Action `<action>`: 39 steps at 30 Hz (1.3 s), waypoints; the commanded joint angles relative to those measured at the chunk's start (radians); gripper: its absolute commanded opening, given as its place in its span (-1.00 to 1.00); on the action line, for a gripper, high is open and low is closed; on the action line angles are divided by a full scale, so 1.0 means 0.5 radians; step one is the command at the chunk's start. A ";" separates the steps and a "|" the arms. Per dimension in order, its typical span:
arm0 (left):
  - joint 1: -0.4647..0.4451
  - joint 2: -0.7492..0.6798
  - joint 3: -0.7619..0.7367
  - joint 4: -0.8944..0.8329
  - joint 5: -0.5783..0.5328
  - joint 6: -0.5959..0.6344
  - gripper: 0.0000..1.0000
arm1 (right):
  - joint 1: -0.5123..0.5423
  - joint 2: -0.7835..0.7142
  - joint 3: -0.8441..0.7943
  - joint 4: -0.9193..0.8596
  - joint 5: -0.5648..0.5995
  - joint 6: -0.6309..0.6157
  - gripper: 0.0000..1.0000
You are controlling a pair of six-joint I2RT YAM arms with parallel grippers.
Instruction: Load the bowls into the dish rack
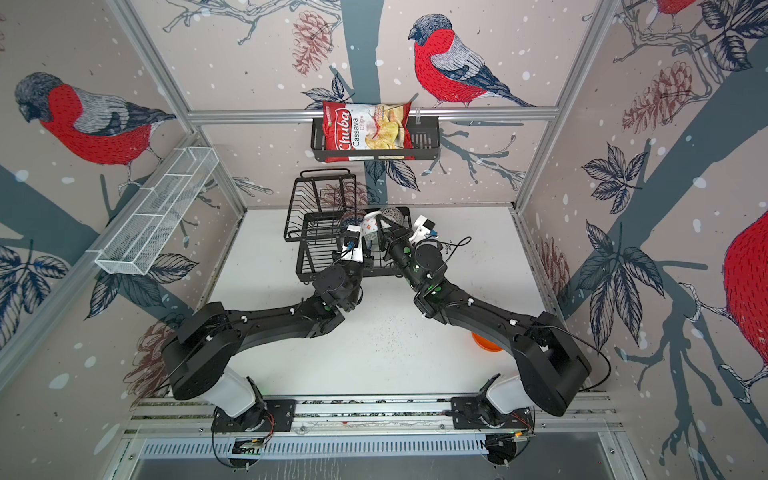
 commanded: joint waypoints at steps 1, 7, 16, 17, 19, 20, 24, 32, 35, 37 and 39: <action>-0.001 -0.029 0.028 0.073 0.006 -0.068 -0.37 | -0.005 0.000 -0.005 0.129 0.136 -0.123 -1.00; 0.000 -0.074 0.030 -0.007 0.095 -0.122 0.07 | -0.004 -0.057 0.010 0.080 0.184 -0.278 -1.00; 0.011 -0.124 0.049 -0.167 0.286 -0.211 0.96 | -0.018 -0.132 0.025 0.151 0.219 -0.506 -1.00; 0.012 -0.130 0.055 -0.195 0.312 -0.227 0.96 | -0.019 -0.138 0.030 0.151 0.217 -0.525 -1.00; 0.018 -0.142 0.071 -0.262 0.355 -0.262 0.96 | -0.027 -0.150 0.032 0.154 0.217 -0.554 -1.00; 0.022 -0.151 0.081 -0.297 0.371 -0.276 0.96 | -0.032 -0.154 0.029 0.153 0.212 -0.564 -1.00; 0.089 -0.205 0.174 -0.608 0.542 -0.392 0.96 | -0.079 -0.192 -0.005 0.175 0.207 -0.606 -1.00; 0.290 -0.288 0.354 -1.041 0.968 -0.560 0.96 | -0.153 -0.310 -0.004 -0.079 0.228 -0.888 -1.00; 0.332 -0.291 0.449 -1.179 1.059 -0.572 0.96 | -0.219 -0.291 0.018 -0.152 0.178 -0.888 -1.00; 0.339 -0.294 0.524 -1.279 1.066 -0.528 0.96 | -0.260 -0.259 0.028 -0.169 0.138 -0.872 -1.00; 0.340 -0.291 0.614 -1.381 1.055 -0.466 0.96 | -0.291 -0.231 0.045 -0.199 0.114 -0.876 -1.00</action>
